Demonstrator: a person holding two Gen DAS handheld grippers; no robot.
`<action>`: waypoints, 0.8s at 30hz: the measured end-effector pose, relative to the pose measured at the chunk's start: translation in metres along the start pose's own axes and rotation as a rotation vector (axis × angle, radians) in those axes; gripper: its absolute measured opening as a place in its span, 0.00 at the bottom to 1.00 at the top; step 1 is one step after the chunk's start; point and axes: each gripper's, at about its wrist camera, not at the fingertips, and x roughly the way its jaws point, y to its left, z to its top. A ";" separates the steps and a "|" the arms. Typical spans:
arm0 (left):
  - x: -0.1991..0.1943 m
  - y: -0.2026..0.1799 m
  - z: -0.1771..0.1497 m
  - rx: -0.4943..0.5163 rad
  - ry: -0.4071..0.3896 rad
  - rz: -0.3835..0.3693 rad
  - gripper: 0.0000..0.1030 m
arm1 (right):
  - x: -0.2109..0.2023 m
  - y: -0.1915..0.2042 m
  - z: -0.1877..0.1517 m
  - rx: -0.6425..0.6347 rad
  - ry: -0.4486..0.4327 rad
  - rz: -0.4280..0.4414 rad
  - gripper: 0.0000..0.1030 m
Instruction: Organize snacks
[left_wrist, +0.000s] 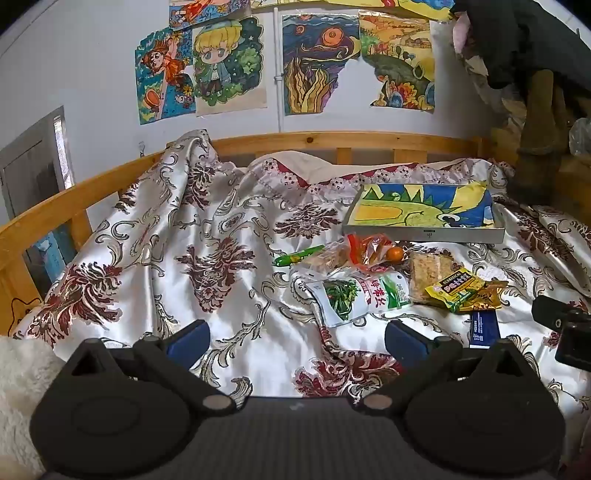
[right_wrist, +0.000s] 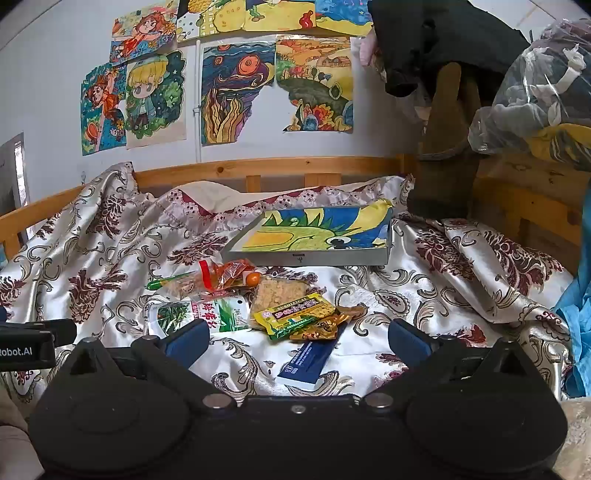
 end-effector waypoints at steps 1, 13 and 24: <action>0.000 0.000 0.000 0.000 0.006 0.000 1.00 | 0.000 0.000 0.000 -0.003 0.000 -0.001 1.00; 0.000 0.000 0.000 0.001 0.002 0.002 1.00 | 0.000 0.001 0.000 -0.003 0.002 -0.002 1.00; 0.000 0.000 0.000 0.000 0.005 0.001 1.00 | 0.000 0.001 0.000 -0.007 0.002 0.011 1.00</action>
